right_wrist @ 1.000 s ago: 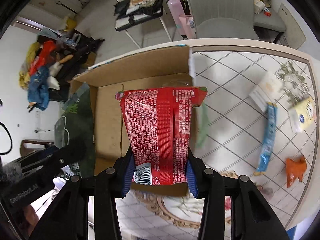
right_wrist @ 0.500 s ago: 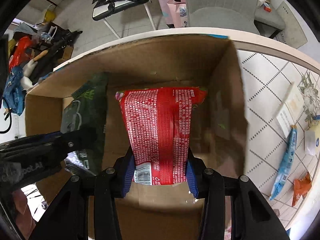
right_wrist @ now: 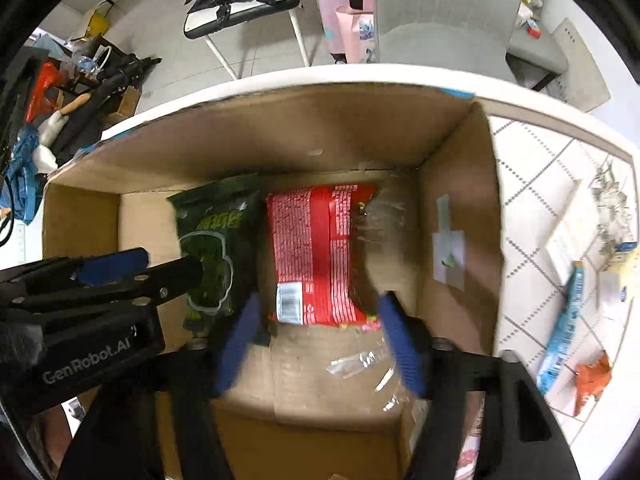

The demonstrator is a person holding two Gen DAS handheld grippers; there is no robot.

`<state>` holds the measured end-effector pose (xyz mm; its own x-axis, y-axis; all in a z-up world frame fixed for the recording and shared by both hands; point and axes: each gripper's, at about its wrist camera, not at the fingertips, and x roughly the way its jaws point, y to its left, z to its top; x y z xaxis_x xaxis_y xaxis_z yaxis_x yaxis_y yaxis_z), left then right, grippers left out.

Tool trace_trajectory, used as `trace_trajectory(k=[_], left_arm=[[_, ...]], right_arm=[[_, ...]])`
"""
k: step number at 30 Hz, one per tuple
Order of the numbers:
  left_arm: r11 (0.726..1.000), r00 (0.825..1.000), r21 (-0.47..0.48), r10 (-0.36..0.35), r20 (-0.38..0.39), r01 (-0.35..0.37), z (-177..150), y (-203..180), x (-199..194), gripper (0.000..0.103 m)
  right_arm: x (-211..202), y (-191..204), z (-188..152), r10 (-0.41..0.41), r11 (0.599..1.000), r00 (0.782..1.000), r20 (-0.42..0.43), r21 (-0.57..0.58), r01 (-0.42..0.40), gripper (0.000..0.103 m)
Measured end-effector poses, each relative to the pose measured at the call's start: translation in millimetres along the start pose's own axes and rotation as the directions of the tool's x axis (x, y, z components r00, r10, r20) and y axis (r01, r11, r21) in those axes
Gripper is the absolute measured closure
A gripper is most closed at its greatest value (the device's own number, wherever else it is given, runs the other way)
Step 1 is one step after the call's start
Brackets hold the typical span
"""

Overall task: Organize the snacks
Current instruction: 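Carry both packs into the box and open both tools, then grasp the white box with the left tool while the right tool grasps the yellow pack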

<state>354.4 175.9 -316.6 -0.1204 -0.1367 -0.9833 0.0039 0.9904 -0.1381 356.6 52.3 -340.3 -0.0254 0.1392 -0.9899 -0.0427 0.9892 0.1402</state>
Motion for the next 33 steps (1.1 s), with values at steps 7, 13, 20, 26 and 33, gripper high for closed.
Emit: trace_trajectory(k=[7,13,20,26,33], left_arm=[[0.995,0.988,-0.039,0.095,0.122,-0.091,-46,23,-37,0.002],[0.997,0.979,-0.062,0.048,0.198,-0.036,-93,26,-57,0.000],[0.989,0.951,-0.077,0.143,0.272,-0.127,-128,11,-78,0.000],[0.989,0.922,-0.066,0.149,0.358,-0.134,-165,-3,-105,0.000],[0.989,0.889,-0.086,0.145,0.434,-0.119,-199,-21,-138,0.001]], right_arm=[[-33,4,-35,-0.017,0.999,0.999,0.048,-0.043,0.019,0.011],[-55,9,-78,-0.024,0.998,0.995,0.100,-0.055,0.029,0.000],[-90,8,-120,-0.054,0.996,0.986,0.161,-0.063,0.064,0.000],[-129,4,-155,-0.038,0.996,0.977,0.211,-0.074,0.055,0.000],[-161,-21,-189,0.031,0.999,0.968,0.250,-0.021,-0.026,0.000]])
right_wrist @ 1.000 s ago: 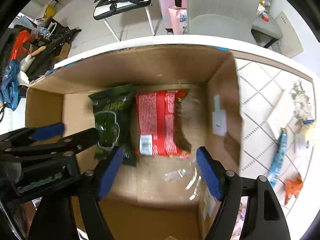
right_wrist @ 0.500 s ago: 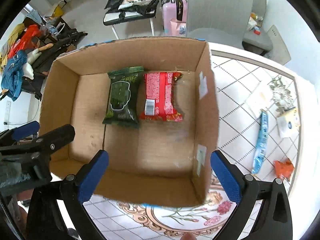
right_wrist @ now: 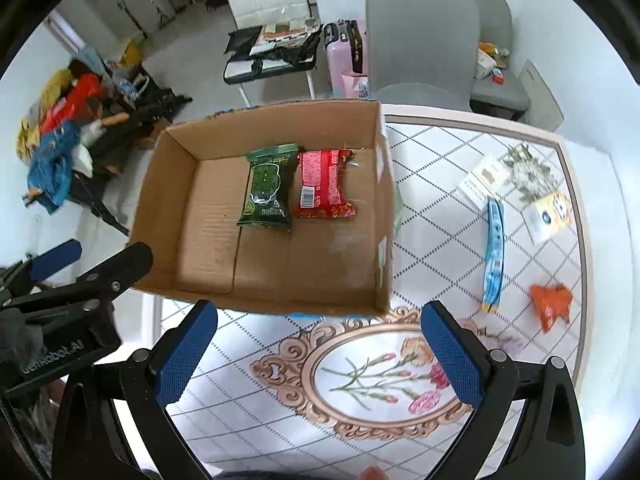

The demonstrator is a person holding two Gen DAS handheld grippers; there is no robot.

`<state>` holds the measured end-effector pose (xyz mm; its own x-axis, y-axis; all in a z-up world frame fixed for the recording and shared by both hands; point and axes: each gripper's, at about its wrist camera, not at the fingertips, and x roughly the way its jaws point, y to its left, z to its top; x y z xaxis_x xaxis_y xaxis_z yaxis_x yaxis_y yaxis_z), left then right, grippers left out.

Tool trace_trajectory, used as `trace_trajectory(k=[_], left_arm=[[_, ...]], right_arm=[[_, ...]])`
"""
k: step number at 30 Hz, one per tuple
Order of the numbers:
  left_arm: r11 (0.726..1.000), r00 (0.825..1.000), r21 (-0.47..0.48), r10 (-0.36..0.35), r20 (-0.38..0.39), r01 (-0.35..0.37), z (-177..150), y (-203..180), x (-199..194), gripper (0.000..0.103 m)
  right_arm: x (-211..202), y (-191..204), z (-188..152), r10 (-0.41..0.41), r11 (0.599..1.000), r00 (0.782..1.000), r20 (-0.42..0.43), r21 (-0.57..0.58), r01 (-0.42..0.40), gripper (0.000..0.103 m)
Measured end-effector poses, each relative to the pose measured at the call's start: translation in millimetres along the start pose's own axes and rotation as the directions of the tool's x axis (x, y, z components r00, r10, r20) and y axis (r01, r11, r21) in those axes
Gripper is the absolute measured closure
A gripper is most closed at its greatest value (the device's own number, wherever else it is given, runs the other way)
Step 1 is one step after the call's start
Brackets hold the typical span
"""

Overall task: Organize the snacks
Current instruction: 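Grasp the white box with the left tool while the right tool grasps the yellow pack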

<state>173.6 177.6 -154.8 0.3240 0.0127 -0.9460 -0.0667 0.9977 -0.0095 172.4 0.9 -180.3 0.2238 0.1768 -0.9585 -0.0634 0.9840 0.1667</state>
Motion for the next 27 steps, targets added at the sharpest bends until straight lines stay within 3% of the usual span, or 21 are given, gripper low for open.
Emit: trace_trajectory(k=[3,7,10,15,19,22,27], left_arm=[[1.000,0.998,-0.003,0.024,0.054,-0.023,2,-15,-18,0.001],[1.000,0.997,0.025,0.014,0.071,-0.016,12,-48,-22,0.001],[0.998,0.997,0.053,0.026,0.079,-0.031,23,-83,-18,0.001],[0.984,0.996,0.166,0.046,0.079,-0.058,44,-159,4,0.000],[0.963,0.999,0.269,0.013,0.045,-0.025,67,-231,37,0.000],[0.945,1.000,0.326,-0.007,-0.007,0.009,90,-286,78,0.000],[0.921,0.992,0.388,0.032,-0.121,0.018,119,-344,155,0.000]], right_arm=[[-13,-28,-5,0.022,0.998,0.999,0.024,0.061,-0.023,0.000],[-26,-86,-7,0.009,0.986,0.998,0.054,0.168,-0.018,0.000],[-33,-137,-3,-0.041,0.971,0.995,0.088,0.240,0.019,0.000],[-16,-230,13,-0.083,0.929,0.996,0.029,0.363,0.067,0.000],[19,-302,35,-0.116,0.893,0.993,-0.038,0.434,0.121,0.000],[57,-350,52,-0.084,0.857,0.992,-0.096,0.501,0.121,0.000],[118,-408,76,-0.003,0.777,0.988,-0.156,0.621,0.101,0.000]])
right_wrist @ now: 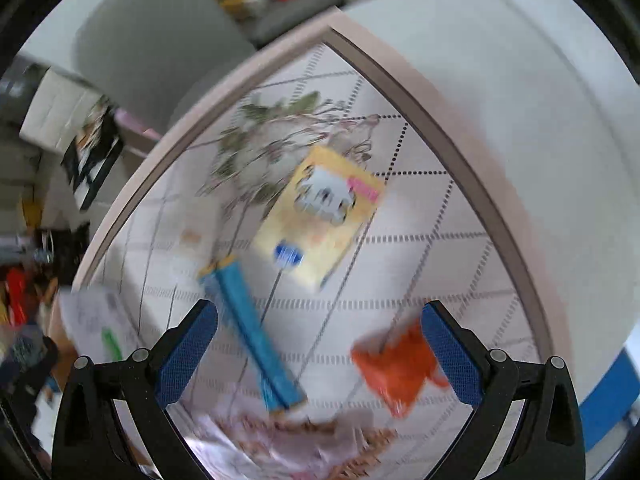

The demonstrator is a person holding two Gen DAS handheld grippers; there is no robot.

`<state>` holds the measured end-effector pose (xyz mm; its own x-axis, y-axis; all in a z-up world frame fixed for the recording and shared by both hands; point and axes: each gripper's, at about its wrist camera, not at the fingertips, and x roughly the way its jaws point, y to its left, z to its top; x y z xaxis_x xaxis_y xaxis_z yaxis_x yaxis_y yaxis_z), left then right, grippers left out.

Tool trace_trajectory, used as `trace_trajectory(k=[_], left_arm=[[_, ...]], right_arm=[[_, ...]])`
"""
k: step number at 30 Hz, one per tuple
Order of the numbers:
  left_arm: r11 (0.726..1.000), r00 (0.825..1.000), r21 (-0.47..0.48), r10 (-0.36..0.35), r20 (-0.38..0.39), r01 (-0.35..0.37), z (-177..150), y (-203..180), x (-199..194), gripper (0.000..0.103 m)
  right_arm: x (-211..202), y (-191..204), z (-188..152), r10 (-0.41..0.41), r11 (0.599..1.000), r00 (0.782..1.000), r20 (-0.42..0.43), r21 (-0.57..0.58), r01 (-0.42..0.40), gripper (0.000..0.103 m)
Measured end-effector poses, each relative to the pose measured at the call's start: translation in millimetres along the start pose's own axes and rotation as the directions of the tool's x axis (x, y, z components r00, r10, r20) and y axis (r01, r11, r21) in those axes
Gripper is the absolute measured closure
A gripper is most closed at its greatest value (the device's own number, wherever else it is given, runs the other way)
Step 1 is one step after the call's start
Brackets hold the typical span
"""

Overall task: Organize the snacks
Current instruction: 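Grasp the white box with the left tool while the right tool grasps the yellow pack, then carry both items into the box and release them beside the packs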

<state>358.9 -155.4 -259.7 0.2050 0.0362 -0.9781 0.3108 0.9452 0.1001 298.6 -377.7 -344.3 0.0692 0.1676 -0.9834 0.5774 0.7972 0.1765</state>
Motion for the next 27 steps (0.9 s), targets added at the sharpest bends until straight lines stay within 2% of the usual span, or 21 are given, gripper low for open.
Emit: trace_trajectory(k=[4,7,9,11,14,18,19,20,21,23,25,26,27], left_arm=[[0.999,0.995,0.041,0.014,-0.102,-0.010,30,-17,58,0.000],[0.999,0.984,0.036,-0.014,-0.180,0.020,38,-21,92,0.001],[0.998,0.973,0.046,-0.034,-0.227,0.046,41,-27,109,0.001],[0.995,0.962,0.076,-0.041,-0.268,0.064,41,-36,123,0.001],[0.986,0.947,0.147,-0.023,-0.321,0.074,39,-54,144,0.001],[0.975,0.936,0.216,0.031,-0.350,0.048,38,-72,162,0.001],[0.975,0.934,0.211,0.016,-0.357,0.064,38,-76,166,0.008],[0.976,0.929,0.204,0.006,-0.369,0.075,37,-78,169,0.019],[0.978,0.927,0.187,-0.014,-0.375,0.090,36,-78,170,0.023],[0.983,0.930,0.135,-0.065,-0.361,0.121,40,-75,165,0.043],[0.986,0.936,0.130,-0.053,-0.349,0.105,41,-73,163,0.044],[0.988,0.940,0.126,-0.042,-0.340,0.090,41,-72,162,0.044],[0.990,0.942,0.116,-0.037,-0.333,0.080,41,-69,161,0.044]], right_arm=[[46,-3,30,0.024,0.997,0.998,-0.064,0.073,-0.019,0.000],[75,-3,46,0.023,0.997,0.993,-0.115,0.080,-0.014,0.003],[83,-4,50,0.020,0.999,0.990,-0.142,0.049,-0.014,0.018],[81,-3,48,-0.024,1.000,0.989,-0.146,-0.023,0.020,0.023],[81,-6,45,-0.101,0.988,0.983,-0.152,-0.130,0.082,0.025],[83,-11,39,-0.104,0.984,0.980,-0.170,-0.162,0.076,0.025],[83,-10,38,-0.110,0.982,0.981,-0.163,-0.168,0.082,0.024],[84,-9,36,-0.116,0.981,0.980,-0.161,-0.175,0.087,0.024],[86,-9,35,-0.119,0.981,0.979,-0.166,-0.169,0.091,0.024],[91,-12,32,-0.112,0.985,0.977,-0.182,-0.152,0.084,0.024],[95,-14,32,-0.112,0.986,0.980,-0.167,-0.143,0.089,0.026],[94,-11,30,-0.134,0.981,0.980,-0.149,-0.157,0.111,0.034],[94,-11,30,-0.147,0.979,0.979,-0.141,-0.164,0.123,0.037]])
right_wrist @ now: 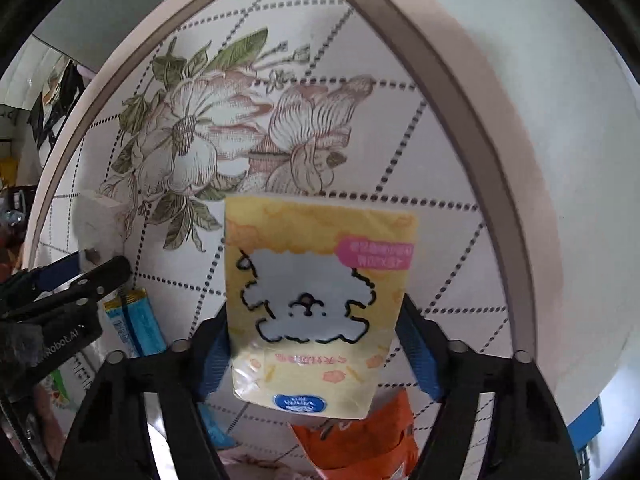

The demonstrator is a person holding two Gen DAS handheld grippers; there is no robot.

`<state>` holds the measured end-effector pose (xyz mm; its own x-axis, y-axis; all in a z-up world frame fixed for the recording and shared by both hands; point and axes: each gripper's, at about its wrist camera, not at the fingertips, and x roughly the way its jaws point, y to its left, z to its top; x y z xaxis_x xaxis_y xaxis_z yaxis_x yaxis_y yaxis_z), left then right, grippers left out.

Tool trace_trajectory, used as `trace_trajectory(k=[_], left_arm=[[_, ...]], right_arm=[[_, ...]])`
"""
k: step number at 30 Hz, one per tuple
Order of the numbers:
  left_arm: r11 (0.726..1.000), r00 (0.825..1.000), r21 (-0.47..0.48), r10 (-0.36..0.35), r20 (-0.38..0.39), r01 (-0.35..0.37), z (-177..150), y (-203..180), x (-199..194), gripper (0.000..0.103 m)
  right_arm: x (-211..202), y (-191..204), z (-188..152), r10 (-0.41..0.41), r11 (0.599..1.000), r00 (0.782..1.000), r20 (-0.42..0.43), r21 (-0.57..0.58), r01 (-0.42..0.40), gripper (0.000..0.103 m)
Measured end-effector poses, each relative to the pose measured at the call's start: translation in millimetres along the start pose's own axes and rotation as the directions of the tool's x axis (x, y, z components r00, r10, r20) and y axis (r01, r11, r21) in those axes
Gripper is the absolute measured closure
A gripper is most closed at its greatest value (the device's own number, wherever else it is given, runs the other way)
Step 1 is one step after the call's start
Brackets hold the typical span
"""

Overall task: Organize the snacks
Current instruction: 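Carry both items into the box and release them beside the packs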

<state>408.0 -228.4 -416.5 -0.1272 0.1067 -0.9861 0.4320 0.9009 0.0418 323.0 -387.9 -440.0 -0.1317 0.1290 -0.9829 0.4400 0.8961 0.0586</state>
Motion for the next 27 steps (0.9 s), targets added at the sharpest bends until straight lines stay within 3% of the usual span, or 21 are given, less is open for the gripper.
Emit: trace_trajectory(k=[5,12,18,27], left_arm=[[0.997,0.999,-0.069,-0.021,0.046,0.024,-8,17,-18,0.045],[0.985,0.983,-0.136,-0.087,0.163,0.109,-43,38,-86,0.045],[0.960,0.947,-0.179,-0.163,0.277,0.217,-126,56,-151,0.045],[0.918,0.910,-0.246,-0.212,0.357,0.311,-245,133,-185,0.045]], right_arm=[[-8,1,-6,0.025,1.000,0.999,0.030,0.003,-0.025,0.038],[-64,22,-27,0.096,0.992,0.989,0.114,-0.092,-0.085,0.038],[-132,67,-77,0.193,0.956,0.967,0.166,-0.256,-0.146,0.038],[-195,141,-168,0.283,0.890,0.947,0.150,-0.410,-0.200,0.038]])
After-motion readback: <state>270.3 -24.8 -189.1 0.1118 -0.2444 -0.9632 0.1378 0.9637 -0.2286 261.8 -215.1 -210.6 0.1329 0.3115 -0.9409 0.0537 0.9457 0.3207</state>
